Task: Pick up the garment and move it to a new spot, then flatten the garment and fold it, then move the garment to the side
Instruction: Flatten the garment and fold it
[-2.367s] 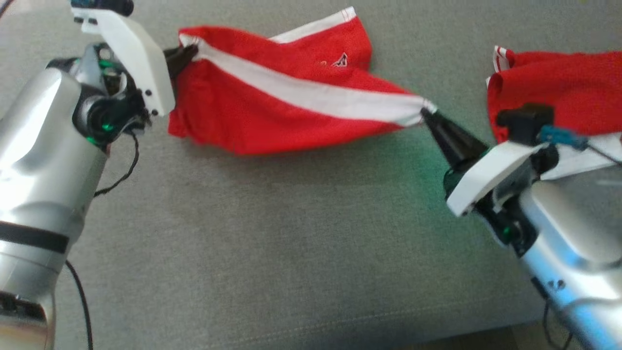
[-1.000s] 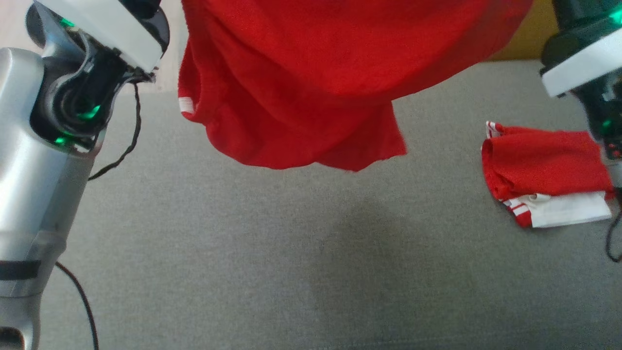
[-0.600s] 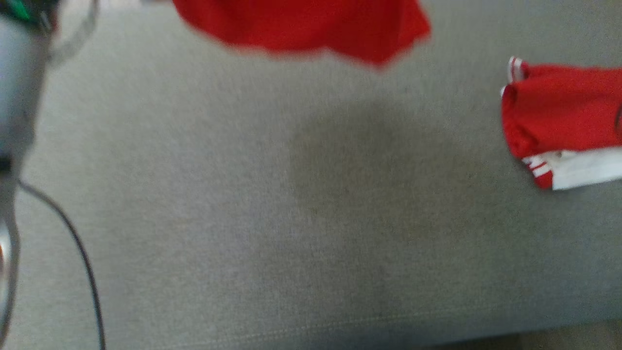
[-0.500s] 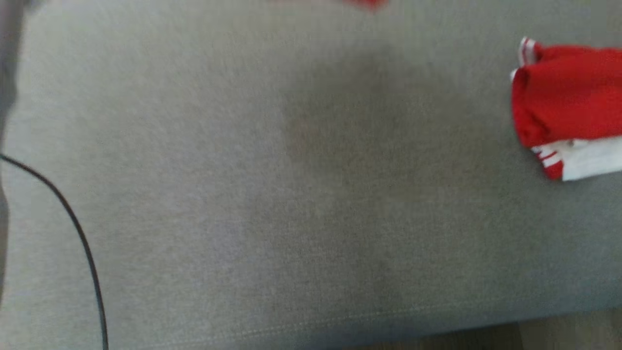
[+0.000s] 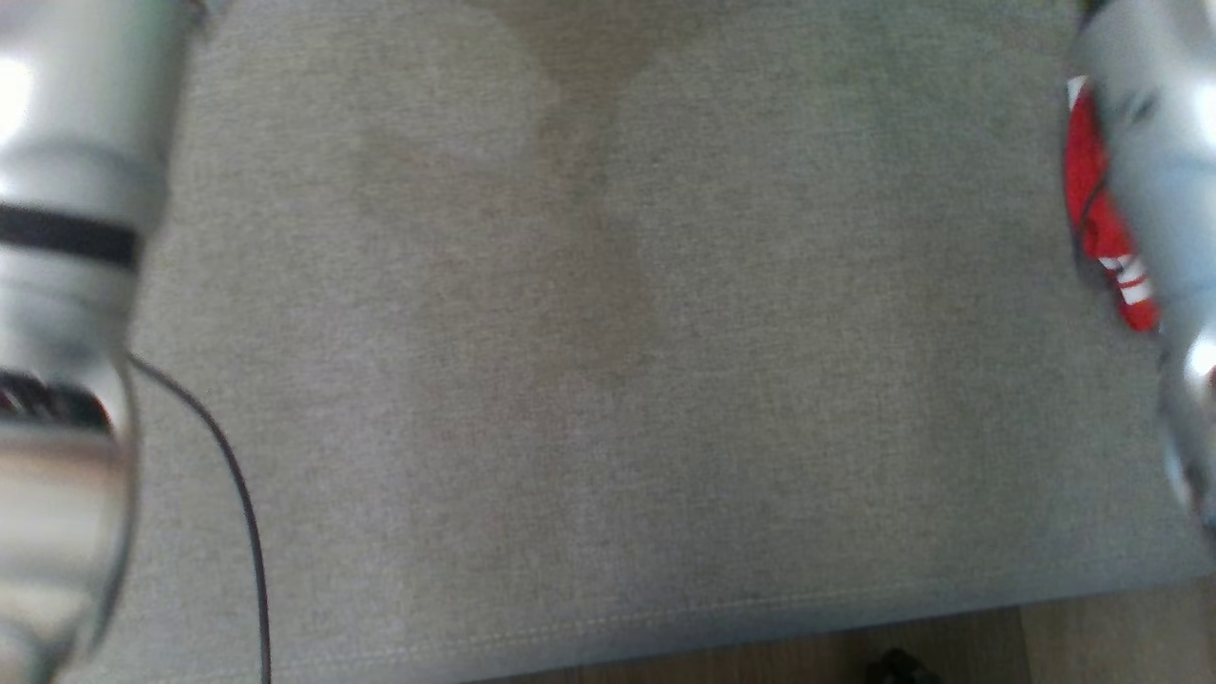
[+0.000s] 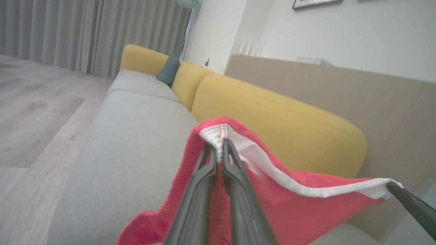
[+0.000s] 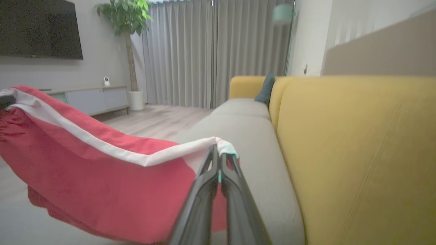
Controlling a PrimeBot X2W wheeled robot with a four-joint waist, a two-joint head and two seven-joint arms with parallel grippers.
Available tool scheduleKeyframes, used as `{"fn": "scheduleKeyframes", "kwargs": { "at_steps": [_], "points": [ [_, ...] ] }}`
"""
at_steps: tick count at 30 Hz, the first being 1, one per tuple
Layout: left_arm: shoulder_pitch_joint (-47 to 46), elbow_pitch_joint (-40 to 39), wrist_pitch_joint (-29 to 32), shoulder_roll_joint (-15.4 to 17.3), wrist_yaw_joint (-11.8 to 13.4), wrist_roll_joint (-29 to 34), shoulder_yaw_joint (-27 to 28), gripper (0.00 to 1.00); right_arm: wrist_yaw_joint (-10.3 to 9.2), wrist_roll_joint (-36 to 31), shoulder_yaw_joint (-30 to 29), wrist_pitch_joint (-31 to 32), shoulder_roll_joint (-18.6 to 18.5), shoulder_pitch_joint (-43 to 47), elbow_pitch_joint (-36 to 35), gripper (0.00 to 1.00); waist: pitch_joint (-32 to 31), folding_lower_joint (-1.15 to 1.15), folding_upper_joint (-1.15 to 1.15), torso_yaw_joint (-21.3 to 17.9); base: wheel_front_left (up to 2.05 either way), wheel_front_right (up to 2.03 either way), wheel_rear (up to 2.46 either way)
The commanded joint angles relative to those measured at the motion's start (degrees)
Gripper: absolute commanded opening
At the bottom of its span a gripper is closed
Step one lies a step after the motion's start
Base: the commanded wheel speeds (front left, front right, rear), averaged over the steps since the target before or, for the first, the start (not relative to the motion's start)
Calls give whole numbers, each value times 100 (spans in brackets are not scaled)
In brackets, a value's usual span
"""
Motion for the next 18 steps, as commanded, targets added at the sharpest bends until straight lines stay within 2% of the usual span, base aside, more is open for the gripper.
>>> {"fn": "scheduleKeyframes", "kwargs": {
  "at_steps": [1, 4, 9, 12, 18],
  "points": [
    [105, -122, -54, 178, -28, 69, -44, 0, -5, 108, 57, -33, 97, 207, -105, 0, -67, 0, 0, 63, 0, 0, 0],
    [750, -336, -63, 195, -34, 96, -436, 0, -5, 285, 279, -34, -10, 717, -42, 0, -220, 0, 0, 154, 0, 0, 0],
    [1949, -855, -66, 433, -36, 72, -1006, 0, -5, 680, 912, 68, -291, 1483, 146, 0, -620, 0, 0, 253, 0, 0, 0],
    [2543, -1065, -66, 546, -36, 101, -1297, 0, -5, 1029, 1405, 444, -539, 1871, 125, 0, -882, 0, 0, 302, 0, 0, 0],
    [3338, -1412, -67, 677, -37, 121, -1731, 0, -5, 1798, 2342, 1147, -1197, 2423, -356, 0, -1312, 0, 0, 316, 0, 0, 0]
  ]
}}
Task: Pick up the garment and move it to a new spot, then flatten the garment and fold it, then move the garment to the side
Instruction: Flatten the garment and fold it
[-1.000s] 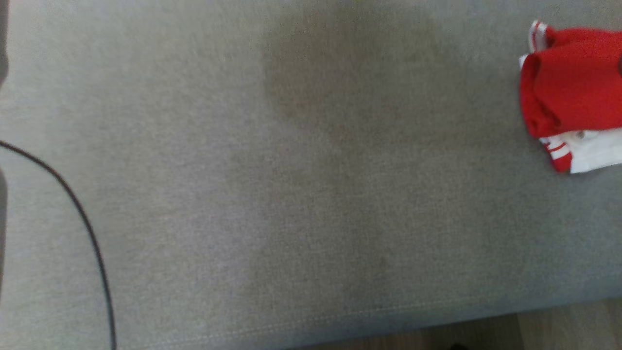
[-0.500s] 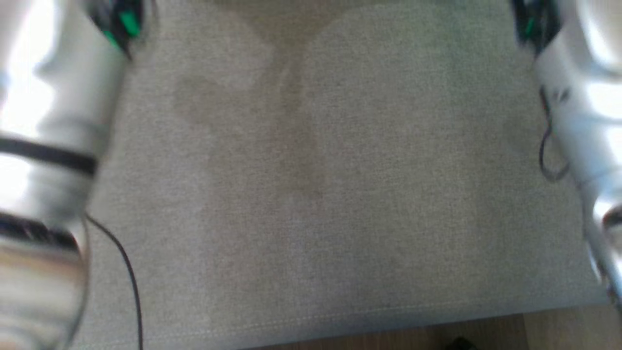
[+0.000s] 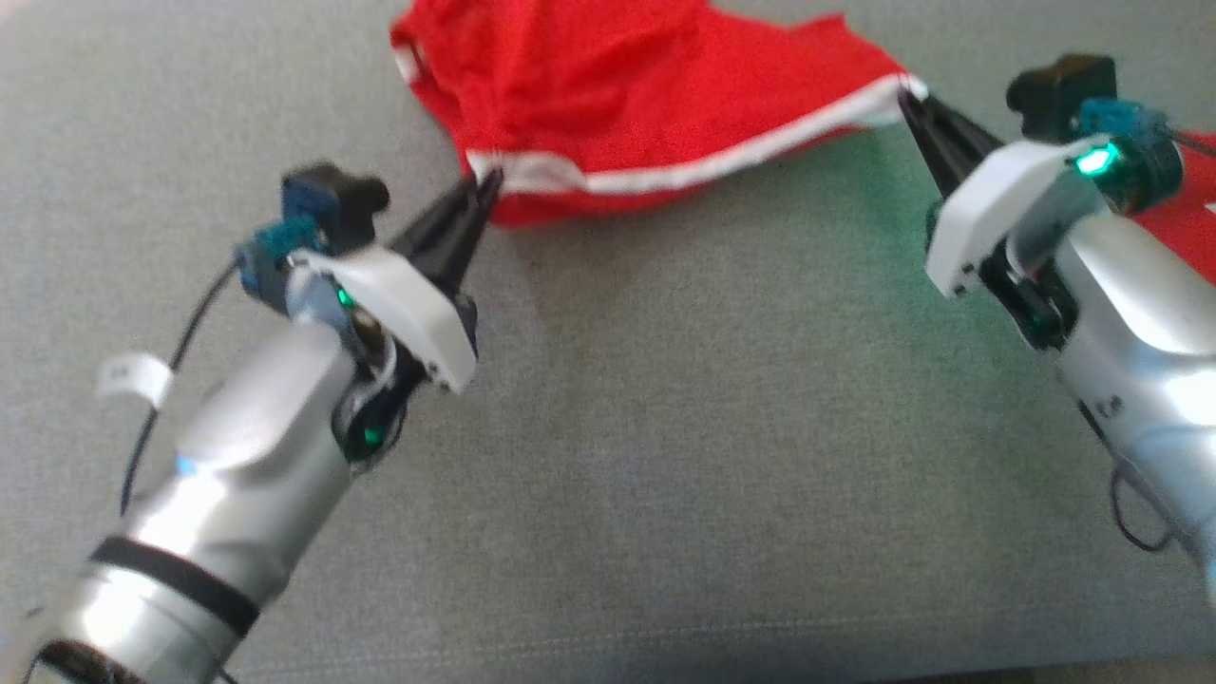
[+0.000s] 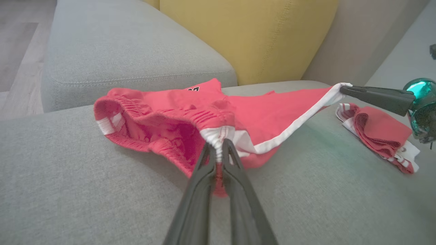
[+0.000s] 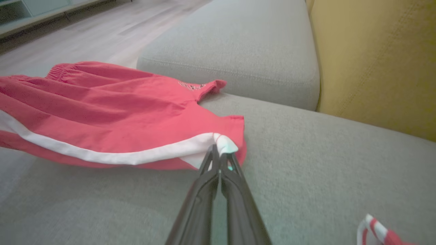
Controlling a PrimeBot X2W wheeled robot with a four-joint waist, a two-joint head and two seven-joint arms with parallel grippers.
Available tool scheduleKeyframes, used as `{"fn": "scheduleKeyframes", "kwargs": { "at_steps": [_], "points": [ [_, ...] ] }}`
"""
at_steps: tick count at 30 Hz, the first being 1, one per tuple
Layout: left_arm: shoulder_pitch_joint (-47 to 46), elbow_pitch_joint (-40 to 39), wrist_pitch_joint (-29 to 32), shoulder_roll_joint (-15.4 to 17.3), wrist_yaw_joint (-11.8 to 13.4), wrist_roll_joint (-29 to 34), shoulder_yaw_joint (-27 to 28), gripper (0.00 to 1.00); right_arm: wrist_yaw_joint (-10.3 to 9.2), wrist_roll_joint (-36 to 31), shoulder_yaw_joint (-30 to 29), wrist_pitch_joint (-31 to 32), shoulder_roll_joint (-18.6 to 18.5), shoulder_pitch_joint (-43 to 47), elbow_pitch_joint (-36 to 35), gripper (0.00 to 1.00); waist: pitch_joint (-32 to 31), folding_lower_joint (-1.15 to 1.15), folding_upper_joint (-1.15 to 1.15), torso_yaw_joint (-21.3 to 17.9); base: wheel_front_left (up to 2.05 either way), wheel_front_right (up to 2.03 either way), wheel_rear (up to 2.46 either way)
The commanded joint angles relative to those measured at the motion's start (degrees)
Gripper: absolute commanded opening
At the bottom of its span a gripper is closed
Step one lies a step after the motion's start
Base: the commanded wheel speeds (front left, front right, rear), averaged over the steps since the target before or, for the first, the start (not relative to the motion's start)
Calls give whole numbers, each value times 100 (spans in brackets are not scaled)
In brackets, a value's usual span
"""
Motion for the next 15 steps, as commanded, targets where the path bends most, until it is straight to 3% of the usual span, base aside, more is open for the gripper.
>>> {"fn": "scheduleKeyframes", "kwargs": {
  "at_steps": [1, 8, 15],
  "points": [
    [-105, -210, -35, 231, -33, 15, 108, 0, -5, 175, 147, 126, -186, 66, -234, 0, -211, 0, 0, 8, 0, 0, 0],
    [410, -425, -35, 433, -34, 127, -222, 0, -5, 791, 811, 656, -739, 338, -689, 0, -565, 0, 0, -123, 0, 0, 0],
    [966, -667, -35, 553, -34, 67, -268, 0, -5, 1123, 1278, 902, -1034, 546, -972, 0, -1021, 0, 0, -318, 0, 0, 0]
  ]
}}
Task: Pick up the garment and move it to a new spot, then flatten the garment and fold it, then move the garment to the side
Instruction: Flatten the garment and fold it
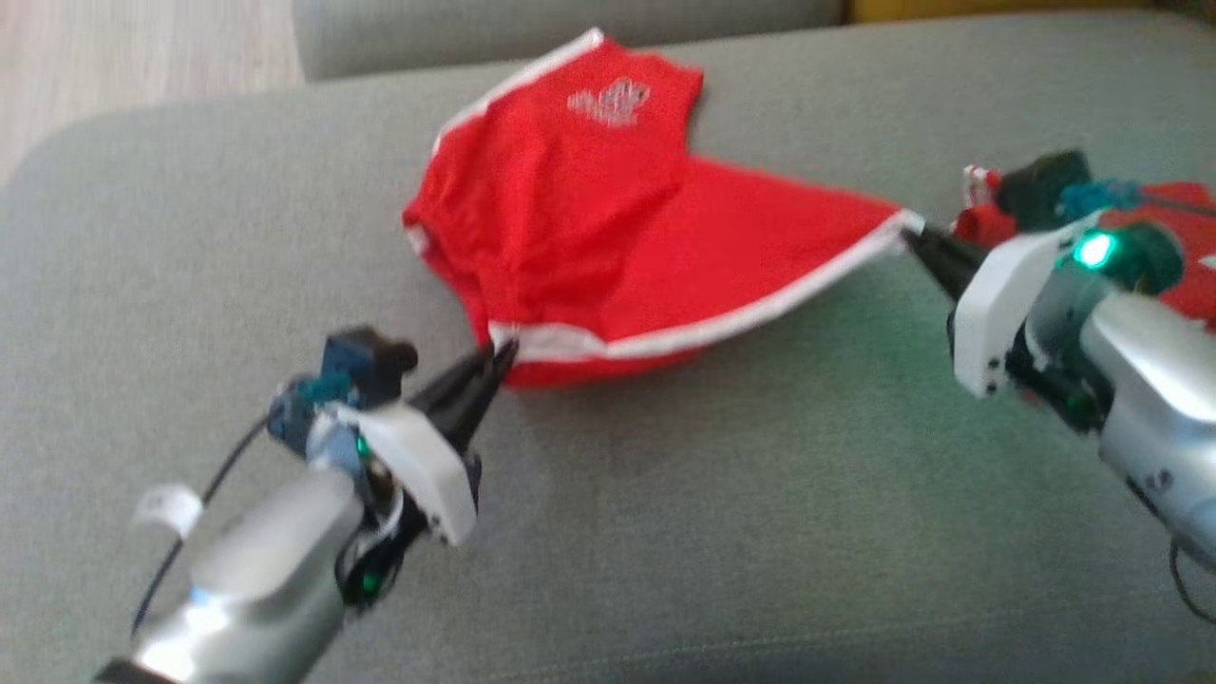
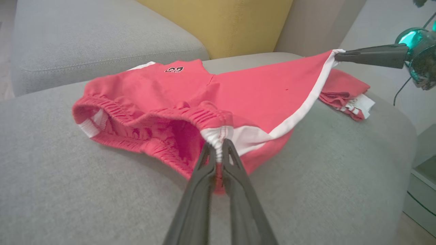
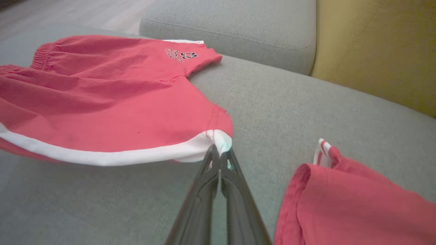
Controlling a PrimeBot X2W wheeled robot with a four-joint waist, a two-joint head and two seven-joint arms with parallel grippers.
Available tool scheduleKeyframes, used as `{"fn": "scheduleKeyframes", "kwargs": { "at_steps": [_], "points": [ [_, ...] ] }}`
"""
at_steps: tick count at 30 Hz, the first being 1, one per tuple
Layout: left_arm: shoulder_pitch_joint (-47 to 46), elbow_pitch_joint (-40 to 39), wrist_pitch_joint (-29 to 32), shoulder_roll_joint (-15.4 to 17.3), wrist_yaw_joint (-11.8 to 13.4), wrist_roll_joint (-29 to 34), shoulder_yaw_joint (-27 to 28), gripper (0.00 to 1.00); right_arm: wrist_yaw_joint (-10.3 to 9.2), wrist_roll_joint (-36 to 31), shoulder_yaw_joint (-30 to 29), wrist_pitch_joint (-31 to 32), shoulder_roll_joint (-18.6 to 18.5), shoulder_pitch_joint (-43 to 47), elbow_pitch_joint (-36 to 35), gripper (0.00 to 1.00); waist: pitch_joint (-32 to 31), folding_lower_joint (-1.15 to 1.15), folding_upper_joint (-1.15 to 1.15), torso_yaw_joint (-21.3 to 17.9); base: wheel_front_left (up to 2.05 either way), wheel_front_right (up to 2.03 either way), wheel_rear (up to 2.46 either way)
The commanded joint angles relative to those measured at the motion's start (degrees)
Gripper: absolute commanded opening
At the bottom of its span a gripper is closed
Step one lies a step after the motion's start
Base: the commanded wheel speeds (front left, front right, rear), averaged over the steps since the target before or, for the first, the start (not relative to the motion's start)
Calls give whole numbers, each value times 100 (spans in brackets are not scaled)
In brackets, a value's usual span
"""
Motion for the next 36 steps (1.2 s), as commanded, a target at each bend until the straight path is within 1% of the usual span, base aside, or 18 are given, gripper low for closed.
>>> {"fn": "scheduleKeyframes", "kwargs": {
  "at_steps": [1, 6, 11, 14, 19, 23, 26, 32, 33, 34, 36],
  "points": [
    [-148, -159, -36, 192, -34, -58, 196, 0, -5, 56, 7, 7, -132, 93, -129, 0, -186, 1, 0, -116, 0, 0, 0],
    [327, -437, -4, 311, -34, -212, 79, 0, -5, 435, 375, 393, -445, 326, -499, 0, -540, 1, 0, -242, 0, 0, 0],
    [750, -971, 174, 475, -30, -268, -137, 0, -5, 771, 657, 802, -871, 462, -995, 0, -713, 1, 0, -306, 0, 0, 0],
    [971, -1346, 224, 598, 58, -299, -189, 0, -5, 932, 754, 1052, -1132, 524, -1253, 0, -764, 1, 0, -325, 0, 0, 0],
    [1304, -1947, 471, 792, 200, -344, -355, 0, -5, 1170, 799, 1456, -1547, 661, -1636, 0, -827, 1, 0, -306, 0, 0, 0],
    [1383, -2367, 603, 909, 280, -262, -468, 0, -5, 1269, 659, 1568, -1784, 743, -1805, 0, -827, 1, 0, -221, 0, 0, 0],
    [1369, -2510, 543, 888, 386, -262, -402, 0, -5, 1274, 483, 1559, -1791, 755, -1853, 0, -796, 1, 0, -159, 0, 0, 0],
    [1190, -2645, 421, 776, 532, -358, -152, 0, -5, 1059, 132, 1452, -1712, 593, -1924, 0, -689, 1, 0, 26, 0, 0, 0],
    [1157, -2647, 388, 748, 552, -376, -101, 0, -5, 1015, 69, 1418, -1685, 554, -1922, 0, -674, 1, 0, 69, 0, 0, 0],
    [1080, -2644, 331, 654, 573, -422, -15, 0, -5, 842, -106, 1279, -1582, 433, -1892, 0, -640, 1, 0, 211, 0, 0, 0],
    [1023, -2640, 303, 582, 580, -437, 22, 0, -5, 745, -195, 1224, -1501, 356, -1864, 0, -586, 1, 0, 321, 0, 0, 0]
  ]
}}
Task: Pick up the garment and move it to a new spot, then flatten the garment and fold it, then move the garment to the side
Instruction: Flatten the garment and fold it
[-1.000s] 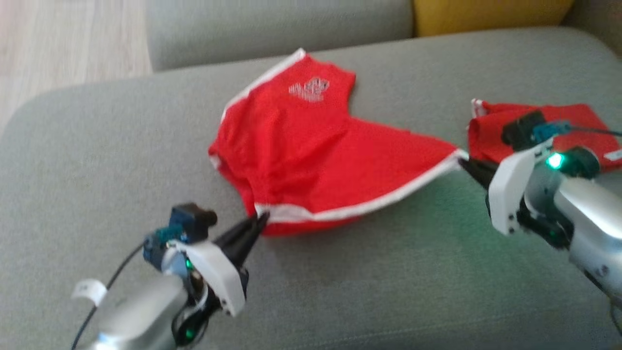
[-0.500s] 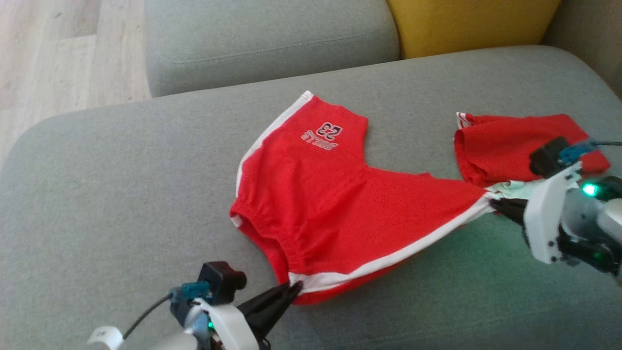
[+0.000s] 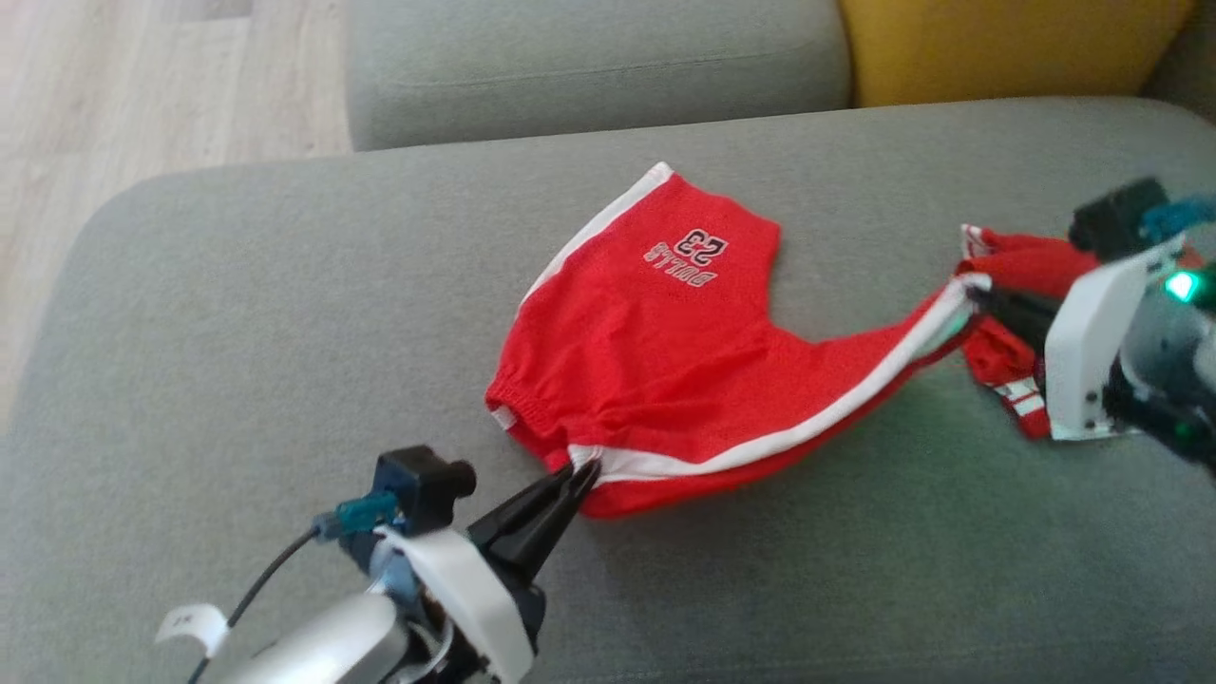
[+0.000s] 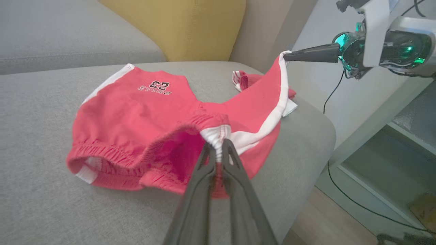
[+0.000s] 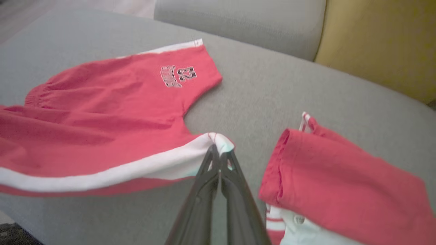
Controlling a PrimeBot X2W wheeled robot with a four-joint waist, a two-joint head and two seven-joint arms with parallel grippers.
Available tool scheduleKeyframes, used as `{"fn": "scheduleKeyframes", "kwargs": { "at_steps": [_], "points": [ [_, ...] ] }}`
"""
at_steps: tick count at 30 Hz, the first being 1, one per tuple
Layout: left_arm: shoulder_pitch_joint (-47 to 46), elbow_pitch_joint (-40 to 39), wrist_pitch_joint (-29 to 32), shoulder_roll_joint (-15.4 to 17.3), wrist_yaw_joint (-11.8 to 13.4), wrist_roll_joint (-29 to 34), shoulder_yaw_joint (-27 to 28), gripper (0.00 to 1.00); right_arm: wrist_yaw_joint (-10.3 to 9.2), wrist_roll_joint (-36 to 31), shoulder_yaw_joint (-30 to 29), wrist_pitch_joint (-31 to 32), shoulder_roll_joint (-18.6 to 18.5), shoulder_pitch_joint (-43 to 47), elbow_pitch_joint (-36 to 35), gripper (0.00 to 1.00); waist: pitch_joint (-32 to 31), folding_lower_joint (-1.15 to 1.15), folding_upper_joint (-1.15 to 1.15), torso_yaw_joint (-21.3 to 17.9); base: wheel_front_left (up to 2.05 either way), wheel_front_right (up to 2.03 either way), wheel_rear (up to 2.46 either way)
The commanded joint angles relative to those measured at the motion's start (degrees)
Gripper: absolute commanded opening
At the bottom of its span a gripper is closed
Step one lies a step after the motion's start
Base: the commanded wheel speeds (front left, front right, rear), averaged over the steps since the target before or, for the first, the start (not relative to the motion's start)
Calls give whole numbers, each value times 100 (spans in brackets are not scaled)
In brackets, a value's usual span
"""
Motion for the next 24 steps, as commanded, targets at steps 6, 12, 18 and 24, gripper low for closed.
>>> {"fn": "scheduleKeyframes", "kwargs": {
  "at_steps": [6, 12, 18, 24],
  "points": [
    [-535, -85, -143, -152, 13, -58, 356, 0, -5, -319, -292, -136, 138, -479, 75, 0, 288, 0, 0, 411, 0, 0, 0],
    [-818, 166, -188, -418, -28, -154, 501, 0, -5, -756, -433, -182, 393, -1043, 483, 0, 718, 0, 0, 799, 0, 0, 0],
    [-1229, 611, -211, -755, -162, -305, 656, 0, -5, -1184, -474, -225, 597, -1708, 1037, 0, 1234, 0, 0, 1166, 0, 0, 0],
    [-1656, 1156, -276, -1067, -327, -246, 672, 0, -5, -1445, -358, -285, 841, -2239, 1519, 0, 1674, 0, 0, 1422, 0, 0, 0]
  ]
}}
